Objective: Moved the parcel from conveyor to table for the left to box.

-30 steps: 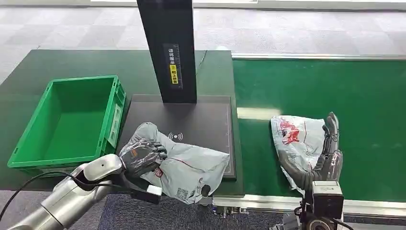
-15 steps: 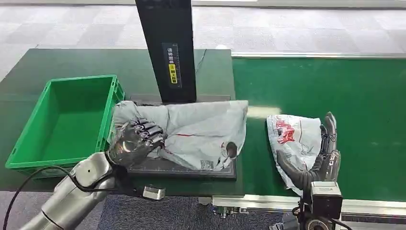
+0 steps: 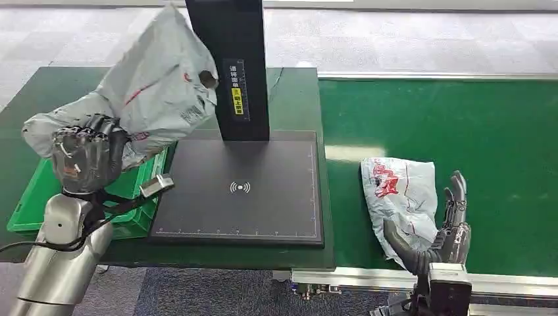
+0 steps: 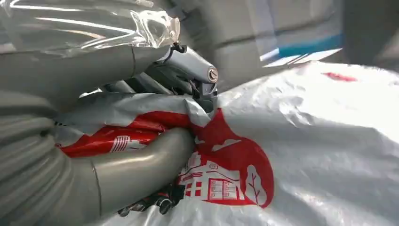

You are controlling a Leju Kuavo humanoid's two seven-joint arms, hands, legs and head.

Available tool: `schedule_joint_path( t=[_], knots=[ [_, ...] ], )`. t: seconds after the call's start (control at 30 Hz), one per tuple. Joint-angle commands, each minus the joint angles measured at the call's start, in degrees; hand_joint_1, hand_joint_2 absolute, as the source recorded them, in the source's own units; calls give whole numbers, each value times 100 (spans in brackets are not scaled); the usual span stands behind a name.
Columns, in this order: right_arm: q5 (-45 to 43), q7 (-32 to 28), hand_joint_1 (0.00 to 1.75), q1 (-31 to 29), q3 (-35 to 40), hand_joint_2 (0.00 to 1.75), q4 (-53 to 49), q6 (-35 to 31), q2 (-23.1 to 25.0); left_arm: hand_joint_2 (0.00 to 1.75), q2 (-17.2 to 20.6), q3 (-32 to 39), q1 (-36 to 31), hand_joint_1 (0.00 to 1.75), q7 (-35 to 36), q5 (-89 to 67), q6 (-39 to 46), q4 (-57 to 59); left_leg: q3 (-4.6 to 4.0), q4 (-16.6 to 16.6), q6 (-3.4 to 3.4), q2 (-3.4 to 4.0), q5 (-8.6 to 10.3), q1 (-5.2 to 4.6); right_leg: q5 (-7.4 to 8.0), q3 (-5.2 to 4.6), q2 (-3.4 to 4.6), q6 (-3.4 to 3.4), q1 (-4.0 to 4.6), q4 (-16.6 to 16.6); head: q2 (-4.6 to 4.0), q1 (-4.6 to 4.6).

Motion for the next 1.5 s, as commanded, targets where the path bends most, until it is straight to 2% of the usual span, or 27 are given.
schedule_joint_path(
  t=[0.03, 0.1, 0.13, 0.27, 0.6, 0.67, 0.73, 0.77, 0.8, 0.87, 0.9, 0.93, 1.07, 1.1, 1.13, 1.23, 1.33, 1.37, 1.4, 1.43, 1.47, 1.5],
  knots=[
    [-42, 89, 0, 2, 107, 175, 13, 46, -37, 175, 332, 744, -1141, 175, 1097, -374, -540, 3321, 9, -7, -1, 1, 6, -2, 4, 5, 0, -3, -1, -2, 0, -2],
    [-22, 99, 0, -68, 179, 175, 78, 42, -36, 175, 376, 1084, -1392, 175, 1384, -249, -556, 4048, 13, -9, -1, 14, 4, 0, 5, 8, 11, -5, 1, -5, 0, 0],
    [-17, 101, 0, -90, 200, 175, 93, 29, -29, 175, 410, 1105, -1435, 175, 1298, -229, -446, 4213, 9, -6, -1, 16, 3, -1, 4, 5, 13, -4, 0, -1, 0, 2],
    [1, 116, 0, -187, 247, 175, 205, 1, -13, 175, 463, 1329, -1657, 175, 1440, -120, -895, 5141, 22, -15, -1, 41, 2, 1, 7, 11, 37, -5, 1, -8, 0, 2],
    [4, 120, 0, -288, 253, 175, 261, 1, -14, 175, 420, 1356, -1718, 175, 1492, -118, -962, 5286, -3, -5, -1, 25, 2, 3, 5, -4, 20, -4, 3, -4, 0, 2],
    [-3, 141, 0, -439, 246, 175, 354, -1, -37, 175, 322, 1410, -1833, 175, 1229, 33, -1069, 5409, -3, -6, -1, 28, 2, 2, 5, -6, 24, -4, 3, -3, 0, 2],
    [-5, 153, 0, -487, 212, 175, 342, -16, -44, 175, 133, 1441, -1776, 175, 803, 281, -801, 5219, -6, -4, -1, 26, 3, 1, 6, -9, 22, -4, 2, -1, 0, 2],
    [1, 162, 0, -477, 198, 175, 308, -10, -39, 175, 25, 1479, -1697, 47, 615, 484, -635, 4991, -7, -4, -1, 24, 3, 0, 6, -12, 20, -3, 1, 0, 0, 0],
    [15, 163, 0, -446, 189, 175, 245, 2, -36, 175, -32, 1440, -1545, 0, 487, 622, -504, 4671, -2, -7, 0, 19, 6, 1, 6, -5, 14, -3, 2, -5, 0, 0],
    [58, 175, 0, -372, 171, 175, 153, 22, -2, 175, -153, 1374, -1106, 0, 234, 1133, -268, 3716, -6, -5, 1, 14, 5, -2, 3, -10, 10, -1, -2, -2, 0, 0],
    [66, 169, 0, -345, 177, 175, 132, 20, 5, 175, -207, 1360, -821, 0, -105, 1486, 86, 3127, -2, -9, 2, 10, 6, 0, 4, -3, 5, -1, 0, -8, 0, 0],
    [68, 165, 0, -336, 182, 175, 129, 17, 2, 175, -204, 1324, -702, 0, -109, 1585, 62, 2902, -5, -5, 1, 17, 3, 0, 4, -7, 13, -1, 1, -5, 0, 2],
    [39, 153, 0, -317, 206, 175, 144, -11, -22, 175, -298, 1221, -135, 0, -838, 2542, 563, 1718, -6, -3, -4, 37, -5, -1, 4, -14, 31, 0, -1, -1, 0, 2],
    [8, 99, 0, -306, 220, 175, 135, 5, -2, 175, -305, 1304, 49, 0, -880, 2262, 930, 1414, 3, -6, -2, 31, -8, -1, 0, -3, 26, 1, 0, -6, 0, 0],
    [-2, 73, 0, -302, 223, 175, 128, 1, 10, 175, -383, 1451, 162, 0, -990, 2283, 930, 1209, -1, -4, -6, 34, -10, -1, 1, -9, 29, 0, 0, -4, 0, 2],
    [-6, 45, 0, -282, 254, 175, 123, -31, 28, 175, -886, 2255, 370, 0, -2021, 2485, 930, 664, -4, -4, -6, 37, -13, -1, 2, -15, 33, -2, 0, -3, 0, 0],
    [-32, 34, 0, -339, 317, 175, 277, 25, 28, 175, -1702, 3220, 549, 0, -4144, 3437, 930, -145, -8, -2, -4, 34, -13, 1, 3, -16, 30, -2, 2, -5, 0, 2],
    [-32, 34, 0, -339, 317, 175, 277, 25, 28, 175, -1702, 3220, 549, 0, -4144, 3437, 930, -145, -9, 0, -4, 36, -13, 1, 4, -18, 32, -2, 2, -3, 0, 0],
    [-88, 90, 0, -352, 360, 175, 377, 143, -10, 175, -1643, 2606, 854, 0, -4110, 4190, 930, -300, -1, -5, -2, 41, -14, 0, 4, -11, 37, -1, 1, -8, 0, -2],
    [-160, 199, 0, -314, 373, 175, 370, 329, -72, 175, -1396, 1899, 993, 0, -3833, 4828, 899, -312, 2, -9, -3, 40, -14, -2, 3, -7, 36, 0, -1, -9, 0, 4],
    [-165, 199, 0, -300, 362, 175, 368, 336, -72, 175, -1396, 1842, 989, 0, -3784, 4839, 930, -312, 0, -8, -4, 37, -12, -4, 2, -9, 33, -1, -4, -6, 0, 2],
    [-397, 385, 0, -272, 407, 175, 387, 761, -176, 175, -1311, 1336, 1017, 0, -3464, 5169, 497, -267, 11, -17, -3, 34, -12, -3, 3, 5, 30, -1, -3, -15, 0, 2]
  ],
)
